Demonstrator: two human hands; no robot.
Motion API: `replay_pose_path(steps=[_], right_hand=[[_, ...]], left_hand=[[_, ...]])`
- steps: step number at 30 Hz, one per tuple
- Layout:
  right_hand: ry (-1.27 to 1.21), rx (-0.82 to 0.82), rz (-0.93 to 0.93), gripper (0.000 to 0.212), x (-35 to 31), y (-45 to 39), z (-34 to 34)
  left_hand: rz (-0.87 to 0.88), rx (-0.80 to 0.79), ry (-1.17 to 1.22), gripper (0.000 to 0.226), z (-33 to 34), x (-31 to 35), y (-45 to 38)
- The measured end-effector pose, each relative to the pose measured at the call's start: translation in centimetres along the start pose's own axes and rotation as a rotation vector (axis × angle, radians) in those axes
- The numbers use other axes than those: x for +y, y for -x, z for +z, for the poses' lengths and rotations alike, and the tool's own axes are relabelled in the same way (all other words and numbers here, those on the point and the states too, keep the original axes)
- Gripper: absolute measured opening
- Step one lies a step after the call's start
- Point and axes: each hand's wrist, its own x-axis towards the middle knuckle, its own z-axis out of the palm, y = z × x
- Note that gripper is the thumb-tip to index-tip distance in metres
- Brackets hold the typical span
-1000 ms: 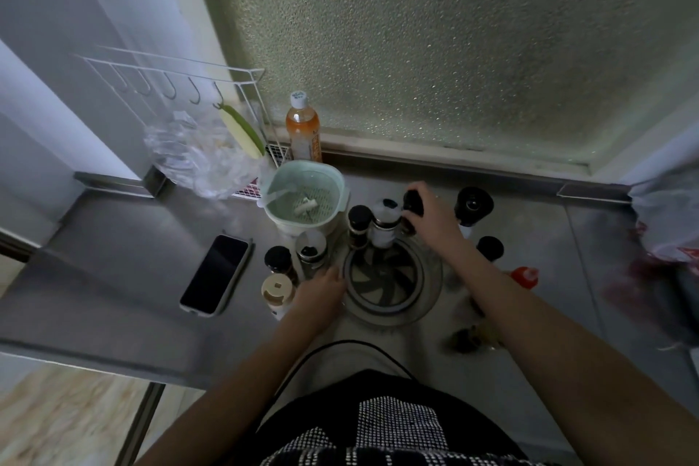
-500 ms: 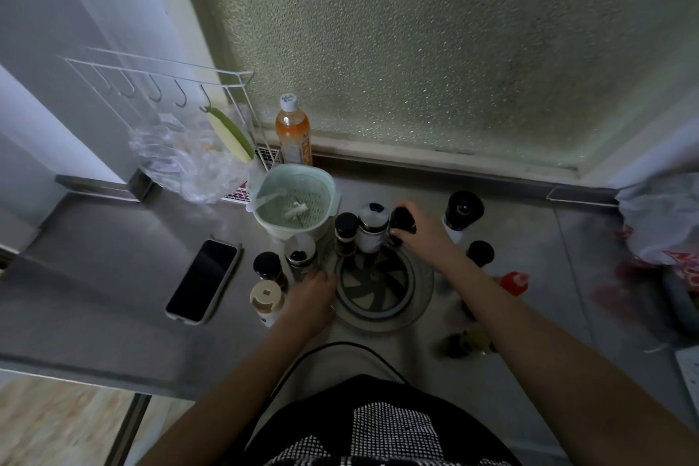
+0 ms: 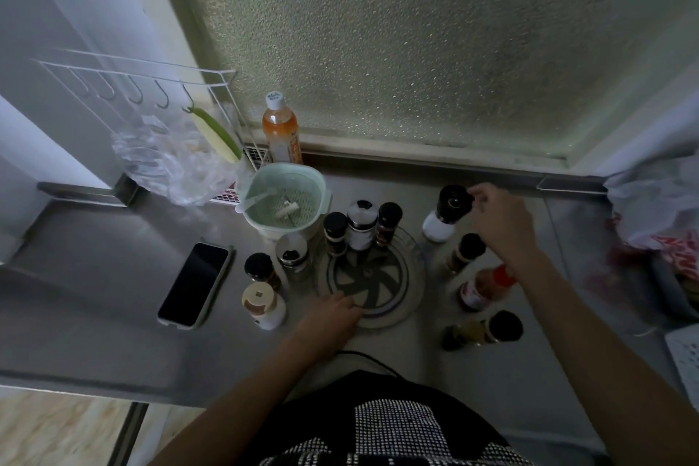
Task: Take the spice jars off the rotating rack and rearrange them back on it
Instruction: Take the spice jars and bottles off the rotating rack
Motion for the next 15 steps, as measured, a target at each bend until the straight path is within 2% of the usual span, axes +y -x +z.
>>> replay_pose_path(steps=[2, 3, 6, 8, 10, 13, 15], right_hand=[[0.066, -0.239, 0.173, 0.041, 1.1, 0.2, -0.1], [0.068, -0.306, 0.195, 0.049, 1.2, 0.6, 0.2], [0.056, -0.253, 0.158, 0.065, 0.9, 1.4, 1.2], [0.120, -0.257, 0.162, 0.057, 0.3, 1.3, 1.6], [0.249, -0.334, 0.178, 0.033, -0.2, 1.3, 1.9], [0.279, -0.386, 0.150, 0.024, -0.8, 1.5, 1.9], [0.255, -0.334, 0.058, 0.015, -1.7, 1.7, 0.9]], left_hand=[[-0.040, -0.018, -0.026, 0.029, 0.7, -0.2, -0.3], [-0.045, 0.020, -0.037, 0.031, 1.4, -0.3, -0.5], [-0.079, 0.076, -0.032, 0.036, 1.6, -0.4, -0.3], [-0.121, 0.115, -0.014, 0.037, 1.3, -0.6, 0.1], [-0.196, 0.092, 0.027, 0.033, 0.8, -0.7, 0.5], [-0.250, 0.059, 0.124, 0.030, 0.1, -0.9, 0.4], [-0.247, 0.046, 0.135, 0.033, -0.2, -0.7, 0.3]])
